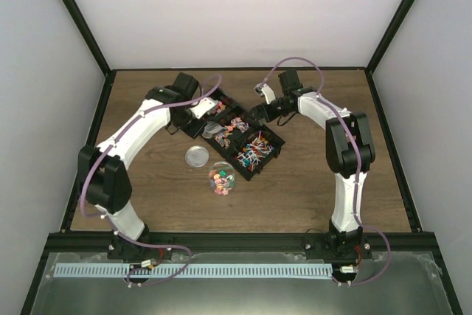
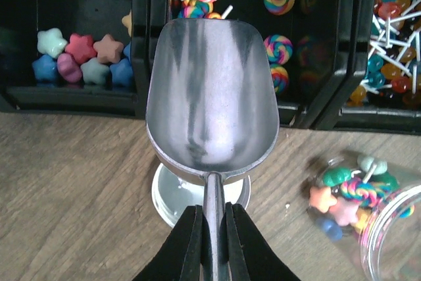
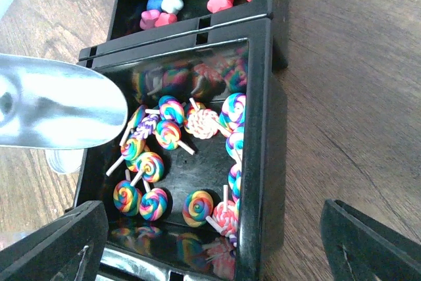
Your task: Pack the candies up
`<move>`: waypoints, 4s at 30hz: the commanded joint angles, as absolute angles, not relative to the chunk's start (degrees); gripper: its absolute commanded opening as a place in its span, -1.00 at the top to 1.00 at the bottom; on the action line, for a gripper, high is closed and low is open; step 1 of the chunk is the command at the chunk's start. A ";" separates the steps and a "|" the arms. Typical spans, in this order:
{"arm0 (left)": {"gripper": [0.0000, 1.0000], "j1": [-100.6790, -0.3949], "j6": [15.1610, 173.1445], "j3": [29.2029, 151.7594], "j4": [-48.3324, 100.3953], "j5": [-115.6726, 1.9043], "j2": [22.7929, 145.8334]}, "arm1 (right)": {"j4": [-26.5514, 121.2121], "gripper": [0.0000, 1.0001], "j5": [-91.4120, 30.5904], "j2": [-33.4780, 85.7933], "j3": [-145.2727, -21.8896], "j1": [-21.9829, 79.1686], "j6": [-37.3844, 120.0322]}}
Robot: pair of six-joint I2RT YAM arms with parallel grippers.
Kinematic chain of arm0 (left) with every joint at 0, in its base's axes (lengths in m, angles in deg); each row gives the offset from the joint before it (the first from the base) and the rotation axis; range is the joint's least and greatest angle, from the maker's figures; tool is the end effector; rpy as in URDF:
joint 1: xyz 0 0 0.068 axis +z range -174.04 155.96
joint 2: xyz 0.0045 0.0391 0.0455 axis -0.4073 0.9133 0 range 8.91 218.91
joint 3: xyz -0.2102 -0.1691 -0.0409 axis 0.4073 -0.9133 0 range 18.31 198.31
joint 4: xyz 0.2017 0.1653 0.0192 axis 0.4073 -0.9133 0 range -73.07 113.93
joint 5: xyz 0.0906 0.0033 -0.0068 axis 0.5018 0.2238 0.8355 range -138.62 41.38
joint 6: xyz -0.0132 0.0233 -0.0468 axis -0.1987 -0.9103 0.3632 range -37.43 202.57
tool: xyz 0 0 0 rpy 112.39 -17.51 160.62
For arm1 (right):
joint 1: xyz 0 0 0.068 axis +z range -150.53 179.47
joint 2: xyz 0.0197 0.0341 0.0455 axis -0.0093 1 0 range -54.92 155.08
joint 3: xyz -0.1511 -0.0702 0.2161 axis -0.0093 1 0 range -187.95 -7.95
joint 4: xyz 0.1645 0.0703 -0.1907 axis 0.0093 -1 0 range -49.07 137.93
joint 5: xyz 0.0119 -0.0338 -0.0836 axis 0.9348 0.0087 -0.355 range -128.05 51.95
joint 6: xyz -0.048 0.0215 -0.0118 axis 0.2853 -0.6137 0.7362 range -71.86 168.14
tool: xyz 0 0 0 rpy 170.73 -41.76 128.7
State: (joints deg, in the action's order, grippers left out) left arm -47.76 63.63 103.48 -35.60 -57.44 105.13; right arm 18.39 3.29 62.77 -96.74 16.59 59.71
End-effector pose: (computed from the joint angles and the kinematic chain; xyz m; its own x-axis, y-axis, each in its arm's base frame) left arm 0.3062 -0.1406 0.2850 -0.6724 0.6459 -0.3614 0.7005 0.7131 -0.0288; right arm 0.4126 0.1517 0.1956 -0.6871 -0.3693 -0.6258 -0.7037 0.5529 0.4463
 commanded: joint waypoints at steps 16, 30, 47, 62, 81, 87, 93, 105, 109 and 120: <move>0.92 -54.87 77.82 111.04 -35.65 -49.31 114.35 | 16.31 -0.69 1.51 67.75 -101.45 17.30 58.23; 0.92 -56.86 77.29 115.22 -35.63 -45.18 122.75 | 16.60 -0.11 3.15 68.88 -101.22 17.75 58.00; 0.92 -56.82 74.57 103.74 -14.89 -54.92 121.38 | 17.37 0.29 5.13 68.92 -100.48 17.87 60.50; 0.92 -56.73 65.07 84.91 9.17 -60.85 109.50 | 17.20 0.41 5.85 69.07 -100.31 17.86 63.10; 0.92 -56.28 69.89 82.50 21.18 -63.66 111.60 | 15.39 0.46 5.05 69.49 -100.40 17.89 64.77; 0.92 -53.76 69.73 78.05 19.43 -63.39 106.50 | 14.13 0.46 2.94 69.68 -101.01 17.75 66.71; 0.92 -51.95 69.56 72.26 21.04 -64.43 101.80 | 12.82 0.37 2.24 70.94 -103.90 16.86 66.73; 0.92 -49.55 68.54 67.71 26.32 -67.08 95.03 | 9.79 -0.30 1.00 71.04 -107.09 16.50 69.72; 0.92 -48.73 68.04 67.06 24.38 -67.81 91.33 | 9.87 -0.59 0.18 70.39 -107.54 16.37 70.04; 0.92 -45.10 61.13 66.73 9.52 -73.54 75.90 | 6.42 -0.84 -2.32 68.50 -111.39 16.43 72.80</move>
State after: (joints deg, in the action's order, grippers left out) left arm -46.56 65.64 66.93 16.31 -69.94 81.53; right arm 8.86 -1.02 70.15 -108.96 16.53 70.86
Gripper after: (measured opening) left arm 0.095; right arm 0.911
